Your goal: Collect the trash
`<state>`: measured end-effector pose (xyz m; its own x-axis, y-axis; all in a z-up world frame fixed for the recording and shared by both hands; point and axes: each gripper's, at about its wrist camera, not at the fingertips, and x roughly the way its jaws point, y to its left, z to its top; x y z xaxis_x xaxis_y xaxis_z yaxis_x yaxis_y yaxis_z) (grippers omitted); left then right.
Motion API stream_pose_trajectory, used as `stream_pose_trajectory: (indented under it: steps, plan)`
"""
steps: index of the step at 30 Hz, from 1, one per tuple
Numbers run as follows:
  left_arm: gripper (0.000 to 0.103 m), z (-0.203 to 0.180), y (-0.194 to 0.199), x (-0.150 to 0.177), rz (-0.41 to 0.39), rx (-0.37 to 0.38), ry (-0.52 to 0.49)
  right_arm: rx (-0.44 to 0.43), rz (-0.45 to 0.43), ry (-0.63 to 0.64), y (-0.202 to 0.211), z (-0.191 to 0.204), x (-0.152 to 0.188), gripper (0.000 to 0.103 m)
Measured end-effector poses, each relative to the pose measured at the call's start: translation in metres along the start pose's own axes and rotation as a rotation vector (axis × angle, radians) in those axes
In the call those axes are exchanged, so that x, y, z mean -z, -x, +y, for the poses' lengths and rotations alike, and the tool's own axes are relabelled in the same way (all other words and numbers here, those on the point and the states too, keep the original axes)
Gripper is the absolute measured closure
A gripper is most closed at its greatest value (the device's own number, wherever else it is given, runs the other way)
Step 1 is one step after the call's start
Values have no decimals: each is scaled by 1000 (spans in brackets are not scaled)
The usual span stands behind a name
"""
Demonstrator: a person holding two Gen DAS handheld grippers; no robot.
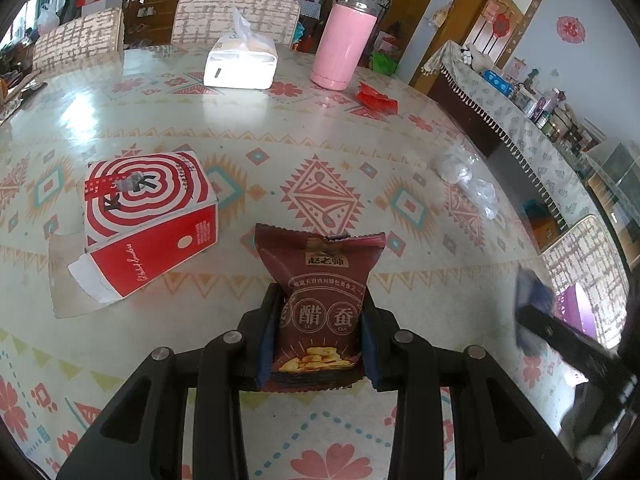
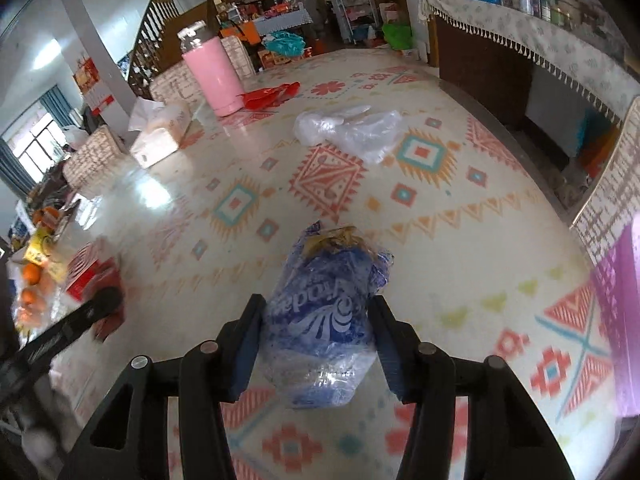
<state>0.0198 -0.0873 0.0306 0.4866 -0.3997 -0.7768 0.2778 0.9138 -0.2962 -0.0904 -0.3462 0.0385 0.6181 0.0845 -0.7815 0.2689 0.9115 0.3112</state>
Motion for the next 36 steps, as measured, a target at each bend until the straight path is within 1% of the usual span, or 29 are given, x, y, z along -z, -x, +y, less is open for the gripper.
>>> stream_pose_trajectory:
  steps: [3,6,8,12,19,22,23,28,32,36]
  plan:
    - [69,-2,0,1,-1,9,-8,-33,-15,-18,19,-8,15,46]
    - [69,-4,0,2,-4,19,-21,-59,-42,-51,44,-23,29,46]
    - [69,-6,-1,3,-7,21,-32,-61,-71,-72,65,-37,40,46]
    - [69,-12,-5,7,-3,13,-52,-37,-132,-138,111,-76,63,46]
    - [69,-31,-8,14,-1,14,-101,45,-241,-292,190,-172,111,46]
    - [69,-40,-7,17,4,-3,-110,70,-275,-352,212,-206,128,46]
    - [69,-45,-6,19,6,-8,-111,73,-281,-364,216,-215,133,46]
    - [69,-68,6,29,25,24,-101,82,-308,-433,235,-258,165,46]
    - [69,-95,14,37,28,46,-118,94,-332,-490,245,-288,189,46]
    - [69,-125,15,47,42,77,-154,112,-349,-541,254,-315,205,45]
